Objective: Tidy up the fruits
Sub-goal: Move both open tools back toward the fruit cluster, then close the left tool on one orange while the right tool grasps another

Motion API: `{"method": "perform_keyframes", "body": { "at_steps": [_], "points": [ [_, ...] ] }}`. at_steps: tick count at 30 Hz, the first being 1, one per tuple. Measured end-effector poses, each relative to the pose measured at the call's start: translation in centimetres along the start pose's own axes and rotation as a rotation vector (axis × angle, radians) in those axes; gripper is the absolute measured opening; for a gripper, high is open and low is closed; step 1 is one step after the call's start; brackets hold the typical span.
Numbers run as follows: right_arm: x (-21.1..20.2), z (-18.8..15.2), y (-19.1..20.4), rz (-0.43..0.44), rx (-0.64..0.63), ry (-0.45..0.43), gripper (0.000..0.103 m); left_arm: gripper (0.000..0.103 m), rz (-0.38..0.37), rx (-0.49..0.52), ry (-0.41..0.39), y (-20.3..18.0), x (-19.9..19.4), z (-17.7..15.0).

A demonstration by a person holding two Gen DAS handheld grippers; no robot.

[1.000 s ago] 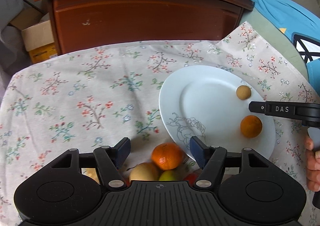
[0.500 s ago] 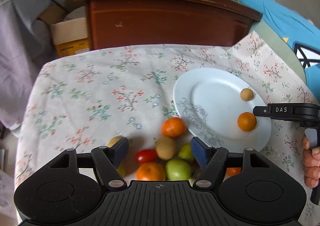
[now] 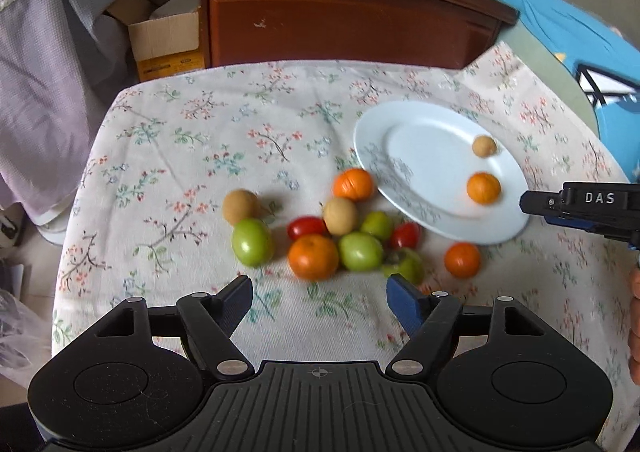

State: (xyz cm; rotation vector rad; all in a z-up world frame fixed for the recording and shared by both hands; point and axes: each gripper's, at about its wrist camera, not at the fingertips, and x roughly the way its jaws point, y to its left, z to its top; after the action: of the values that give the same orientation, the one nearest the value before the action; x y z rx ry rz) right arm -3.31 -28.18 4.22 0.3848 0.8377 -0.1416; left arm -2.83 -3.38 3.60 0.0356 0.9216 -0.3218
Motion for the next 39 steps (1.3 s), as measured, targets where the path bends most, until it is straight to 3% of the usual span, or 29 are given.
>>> {"method": "perform_keyframes", "body": {
  "at_steps": [8,11,14,22,31,36,39],
  "points": [
    [-2.0,-3.0,1.5,0.102,-0.014,0.041,0.039,0.075,-0.007,0.048,0.027,-1.1,-0.2,-1.9],
    [-2.2,-3.5,2.1,0.129,-0.020,0.052,0.040,0.083,0.004,0.065,0.041,-1.5,-0.1,-2.4],
    [-1.9,-3.9,2.7,0.149,-0.040,0.069,0.040,0.083,0.008,0.082,0.047,-1.8,0.0,-2.9],
    [-0.7,-4.4,3.8,0.172,-0.068,0.091,0.040,0.084,0.024,0.097,0.077,-2.0,0.7,-3.5],
    [0.4,-4.8,5.1,0.177,-0.119,0.095,0.040,0.094,0.049,0.121,0.072,-2.0,1.3,-3.8],
    [1.3,-4.9,5.3,0.156,-0.128,0.090,0.034,0.100,0.054,0.121,0.072,-1.9,1.5,-3.9],
    [1.5,-5.1,5.4,0.157,-0.133,0.093,0.025,0.103,0.060,0.116,0.075,-1.8,1.7,-4.0]
  ]
}}
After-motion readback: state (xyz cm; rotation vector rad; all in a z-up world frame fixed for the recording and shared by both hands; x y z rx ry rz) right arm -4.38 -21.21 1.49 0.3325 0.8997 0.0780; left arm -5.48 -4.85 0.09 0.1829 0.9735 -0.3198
